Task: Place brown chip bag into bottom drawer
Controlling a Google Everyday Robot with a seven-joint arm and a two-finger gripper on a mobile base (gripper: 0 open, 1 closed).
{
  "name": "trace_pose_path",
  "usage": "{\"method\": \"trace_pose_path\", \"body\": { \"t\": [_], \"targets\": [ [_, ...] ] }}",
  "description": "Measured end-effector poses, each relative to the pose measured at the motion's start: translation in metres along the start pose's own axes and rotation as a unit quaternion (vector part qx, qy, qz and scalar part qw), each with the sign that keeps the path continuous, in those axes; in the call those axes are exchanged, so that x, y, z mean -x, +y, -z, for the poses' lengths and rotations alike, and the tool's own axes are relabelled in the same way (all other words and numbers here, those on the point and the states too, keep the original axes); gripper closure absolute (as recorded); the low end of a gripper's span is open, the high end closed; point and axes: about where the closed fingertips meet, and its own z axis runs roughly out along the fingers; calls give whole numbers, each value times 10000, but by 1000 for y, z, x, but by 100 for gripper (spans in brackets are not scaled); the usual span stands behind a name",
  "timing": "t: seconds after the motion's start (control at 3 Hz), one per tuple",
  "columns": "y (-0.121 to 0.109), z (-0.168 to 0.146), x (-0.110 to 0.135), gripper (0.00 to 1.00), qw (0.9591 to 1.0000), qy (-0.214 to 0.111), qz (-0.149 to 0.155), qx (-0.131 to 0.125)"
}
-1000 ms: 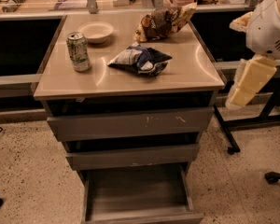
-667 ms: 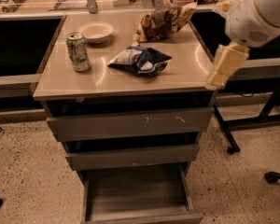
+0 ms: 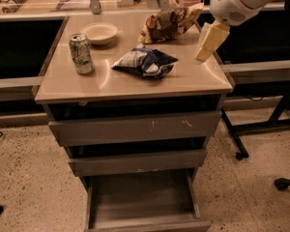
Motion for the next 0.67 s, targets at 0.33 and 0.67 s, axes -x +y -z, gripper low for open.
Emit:
{"method": "trace_pose_path", "body": {
  "t": [0.33,0.67],
  "targets": [
    [-7,-9,-1,0,9995,-6,289,-158],
    [-41,-46,-2,0,9946,-140,868,-557]
  ]
}}
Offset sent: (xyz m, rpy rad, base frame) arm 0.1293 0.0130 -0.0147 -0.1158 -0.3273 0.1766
